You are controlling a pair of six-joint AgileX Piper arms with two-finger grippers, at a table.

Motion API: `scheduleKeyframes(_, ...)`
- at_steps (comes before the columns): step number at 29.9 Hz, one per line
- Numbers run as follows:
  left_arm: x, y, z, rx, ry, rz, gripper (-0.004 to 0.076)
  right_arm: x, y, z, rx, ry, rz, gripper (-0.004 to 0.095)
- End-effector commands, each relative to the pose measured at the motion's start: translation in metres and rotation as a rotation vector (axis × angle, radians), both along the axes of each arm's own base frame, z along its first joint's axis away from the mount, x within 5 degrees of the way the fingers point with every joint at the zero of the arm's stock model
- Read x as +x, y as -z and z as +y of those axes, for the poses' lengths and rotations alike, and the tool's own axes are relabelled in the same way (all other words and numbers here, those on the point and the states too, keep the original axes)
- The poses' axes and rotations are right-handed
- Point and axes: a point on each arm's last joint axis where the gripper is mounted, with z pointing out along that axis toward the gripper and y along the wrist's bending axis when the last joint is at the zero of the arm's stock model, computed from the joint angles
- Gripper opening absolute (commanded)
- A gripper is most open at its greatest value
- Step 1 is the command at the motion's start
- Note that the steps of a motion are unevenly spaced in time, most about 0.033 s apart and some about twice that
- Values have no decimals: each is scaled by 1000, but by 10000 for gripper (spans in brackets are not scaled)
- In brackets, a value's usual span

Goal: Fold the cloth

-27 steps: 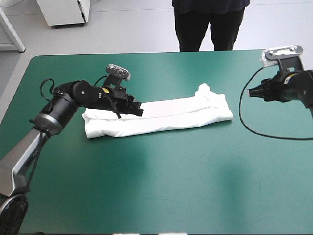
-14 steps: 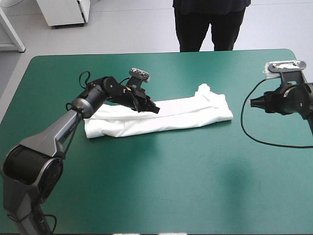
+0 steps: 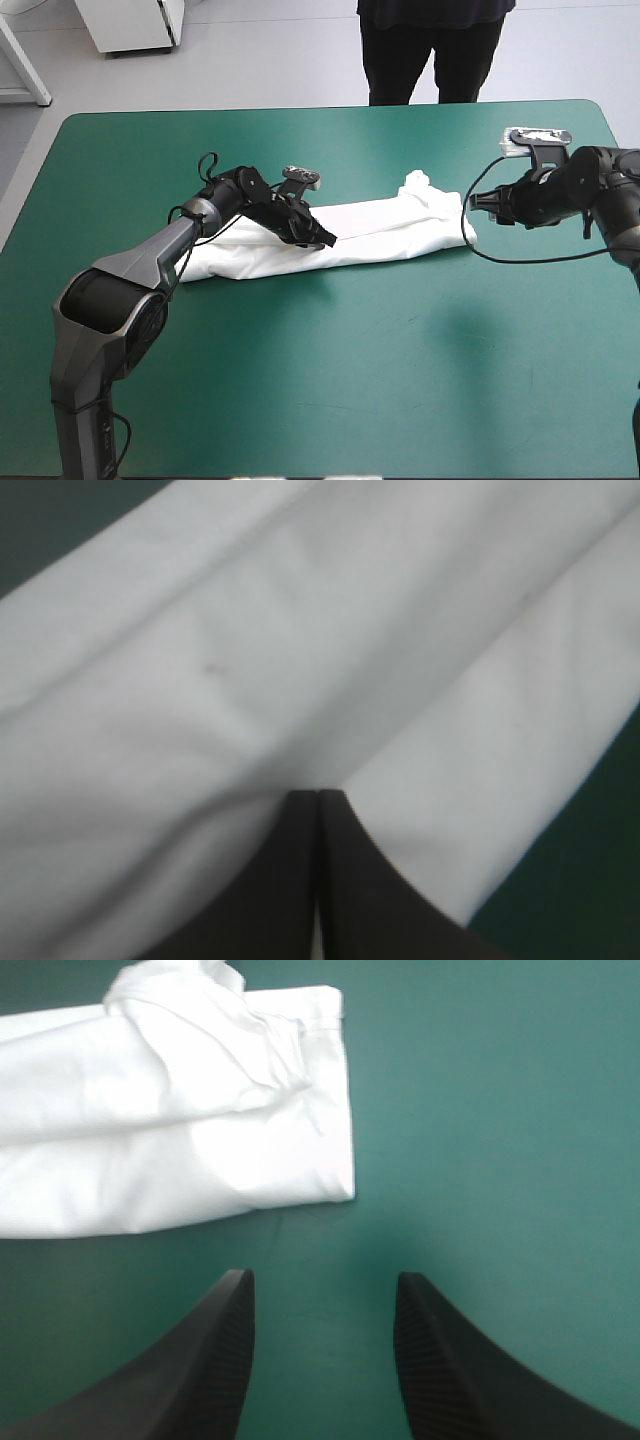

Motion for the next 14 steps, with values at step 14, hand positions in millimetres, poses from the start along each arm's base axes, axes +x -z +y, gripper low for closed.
scheduleKeyframes(14, -10, -35, -4, -66, 42, 7, -22, 61, 38, -34, 317, 6, 107, 464)
